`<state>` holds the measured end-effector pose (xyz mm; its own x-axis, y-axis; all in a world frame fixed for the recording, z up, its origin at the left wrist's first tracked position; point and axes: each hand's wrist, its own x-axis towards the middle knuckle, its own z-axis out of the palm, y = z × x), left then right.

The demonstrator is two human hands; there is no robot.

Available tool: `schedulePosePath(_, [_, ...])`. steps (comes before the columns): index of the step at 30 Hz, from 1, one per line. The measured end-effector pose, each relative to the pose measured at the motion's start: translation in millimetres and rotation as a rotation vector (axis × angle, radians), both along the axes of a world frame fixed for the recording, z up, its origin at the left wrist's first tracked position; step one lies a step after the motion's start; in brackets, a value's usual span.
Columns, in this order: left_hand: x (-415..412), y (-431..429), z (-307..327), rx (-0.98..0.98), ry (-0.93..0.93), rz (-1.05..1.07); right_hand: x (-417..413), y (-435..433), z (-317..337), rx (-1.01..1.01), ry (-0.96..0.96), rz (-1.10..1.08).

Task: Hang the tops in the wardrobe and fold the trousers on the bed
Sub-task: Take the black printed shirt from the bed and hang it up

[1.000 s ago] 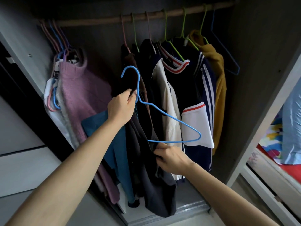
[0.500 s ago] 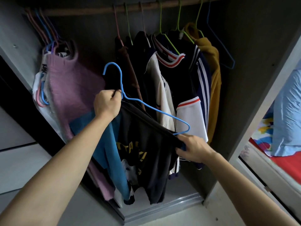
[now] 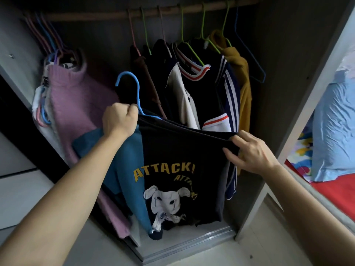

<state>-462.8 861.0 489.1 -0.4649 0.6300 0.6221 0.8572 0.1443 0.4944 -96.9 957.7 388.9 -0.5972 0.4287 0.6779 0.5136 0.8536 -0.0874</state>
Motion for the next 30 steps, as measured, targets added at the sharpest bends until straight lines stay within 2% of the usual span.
schedulePosePath(5, [17.6,2.7,-7.8,-0.029,0.042,-0.096,-6.0,-4.7,32.3,-0.032,0.059,0.013])
schedulePosePath(10, [50.2,11.0,-3.8,-0.03,-0.092,-0.211,-39.0,-16.9,80.1,-0.181,0.031,0.106])
schedulePosePath(13, [65.8,14.3,-3.1,-0.034,-0.164,-0.256,-55.3,-19.5,99.3,-0.244,-0.074,0.113])
schedulePosePath(16, [70.9,13.4,-1.0,-0.018,-0.167,-0.253,-59.1,-15.1,105.0,-0.179,-0.177,0.12])
schedulePosePath(19, [61.4,8.5,5.2,-0.018,-0.078,-0.196,-45.4,-1.2,102.2,-0.131,-0.221,0.103])
schedulePosePath(22, [37.2,2.1,6.3,-0.055,0.003,-0.046,-20.0,20.8,93.2,-0.092,-0.316,-0.126])
schedulePosePath(24, [25.7,-0.5,4.1,-0.094,0.027,-0.014,-10.1,25.7,92.2,-0.158,-0.285,-0.184])
schedulePosePath(28, [19.4,1.4,3.3,-0.085,0.003,-0.09,-33.8,12.7,102.8,-0.24,-0.032,0.074])
schedulePosePath(30, [14.7,0.5,6.2,-0.066,-0.036,-0.13,-46.2,5.2,109.6,-0.329,-0.033,0.137])
